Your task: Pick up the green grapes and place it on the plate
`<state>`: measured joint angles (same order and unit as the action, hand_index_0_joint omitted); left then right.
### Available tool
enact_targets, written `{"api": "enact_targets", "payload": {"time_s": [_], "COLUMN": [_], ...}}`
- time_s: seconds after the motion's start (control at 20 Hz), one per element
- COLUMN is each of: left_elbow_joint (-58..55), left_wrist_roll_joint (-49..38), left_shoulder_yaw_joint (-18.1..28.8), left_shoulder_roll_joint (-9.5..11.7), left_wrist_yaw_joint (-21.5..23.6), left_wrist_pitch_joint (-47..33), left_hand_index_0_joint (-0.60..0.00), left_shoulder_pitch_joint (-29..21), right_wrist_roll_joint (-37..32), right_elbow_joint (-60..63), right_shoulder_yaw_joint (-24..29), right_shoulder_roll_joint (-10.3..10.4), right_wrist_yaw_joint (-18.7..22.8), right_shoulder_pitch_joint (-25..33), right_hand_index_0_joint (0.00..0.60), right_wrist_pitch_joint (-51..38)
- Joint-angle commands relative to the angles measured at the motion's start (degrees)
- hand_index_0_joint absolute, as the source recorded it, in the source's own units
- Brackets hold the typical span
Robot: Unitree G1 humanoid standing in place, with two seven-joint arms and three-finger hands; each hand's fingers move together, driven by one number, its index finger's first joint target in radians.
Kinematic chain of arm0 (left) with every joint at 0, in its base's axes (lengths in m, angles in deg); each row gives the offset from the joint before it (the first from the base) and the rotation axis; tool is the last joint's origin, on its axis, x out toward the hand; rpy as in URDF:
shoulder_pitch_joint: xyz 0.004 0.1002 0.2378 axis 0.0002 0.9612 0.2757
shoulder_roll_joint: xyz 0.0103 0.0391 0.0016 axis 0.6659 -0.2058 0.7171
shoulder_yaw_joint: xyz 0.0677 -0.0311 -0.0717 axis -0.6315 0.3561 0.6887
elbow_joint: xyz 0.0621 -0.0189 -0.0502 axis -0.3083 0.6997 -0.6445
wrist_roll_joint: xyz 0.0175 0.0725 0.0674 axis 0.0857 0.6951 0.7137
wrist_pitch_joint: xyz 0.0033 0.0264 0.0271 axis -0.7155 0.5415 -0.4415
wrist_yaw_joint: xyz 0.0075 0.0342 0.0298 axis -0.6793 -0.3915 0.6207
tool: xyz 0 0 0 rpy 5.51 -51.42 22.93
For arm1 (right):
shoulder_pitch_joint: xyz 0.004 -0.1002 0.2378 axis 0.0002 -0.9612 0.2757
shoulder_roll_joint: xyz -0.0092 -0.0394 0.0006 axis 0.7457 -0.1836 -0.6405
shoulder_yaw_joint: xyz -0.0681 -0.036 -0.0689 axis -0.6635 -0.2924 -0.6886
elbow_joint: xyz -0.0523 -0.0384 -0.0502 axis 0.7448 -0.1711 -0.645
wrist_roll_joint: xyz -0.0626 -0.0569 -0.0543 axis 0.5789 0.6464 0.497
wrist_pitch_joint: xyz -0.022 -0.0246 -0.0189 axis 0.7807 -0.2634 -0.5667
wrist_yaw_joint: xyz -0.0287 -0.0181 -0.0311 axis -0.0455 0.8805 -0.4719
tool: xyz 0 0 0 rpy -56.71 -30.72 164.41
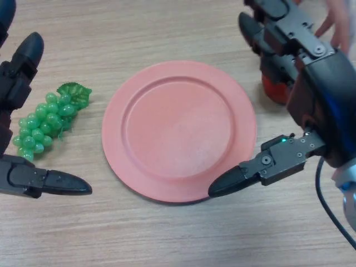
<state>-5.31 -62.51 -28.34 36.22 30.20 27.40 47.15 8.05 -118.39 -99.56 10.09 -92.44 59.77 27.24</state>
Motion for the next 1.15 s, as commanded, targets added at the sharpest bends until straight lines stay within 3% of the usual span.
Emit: {"api": "enact_targets", "payload": {"time_s": [0.05, 0.3, 0.7, 0.85, 1.15], "left_elbow_joint": [-1.2, 2.6, 5.2, 11.3, 31.4], "left_wrist_roll_joint": [1.9, 5.5, 6.2, 11.0, 19.4], "left_shoulder_yaw_joint": [3.5, 2.3, 2.4, 3.4, 4.5], "left_shoulder_roll_joint": [2.5, 1.3, 0.6, 1.8, 8.9], "left_wrist_yaw_joint": [-1.4, -4.2, -4.9, -5.2, -2.5], "left_wrist_pitch_joint": [-9.9, -14.2, -17.8, -22.6, -33.5], "left_hand_index_0_joint": [0.000, 0.000, 0.000, 0.000, 0.000], "left_shoulder_pitch_joint": [-1.2, -0.5, 0.2, -1.2, -7.1], "right_wrist_roll_joint": [0.2, 1.7, 1.6, 1.7, 1.3], "right_elbow_joint": [-1.7, 0.9, 2.9, 3.1, 2.8], "right_shoulder_yaw_joint": [1.5, 0.4, -1.1, -0.4, 0.8], "right_shoulder_roll_joint": [0.3, 0.3, 0.3, 0.3, 0.3], "right_wrist_yaw_joint": [1.3, 2.0, 3.8, 3.0, 2.0], "right_shoulder_pitch_joint": [2.0, 1.1, 2.2, 2.2, 1.0], "right_hand_index_0_joint": [0.000, 0.000, 0.000, 0.000, 0.000], "right_wrist_pitch_joint": [-8.4, -12.1, -12.5, -12.8, -13.2]}}
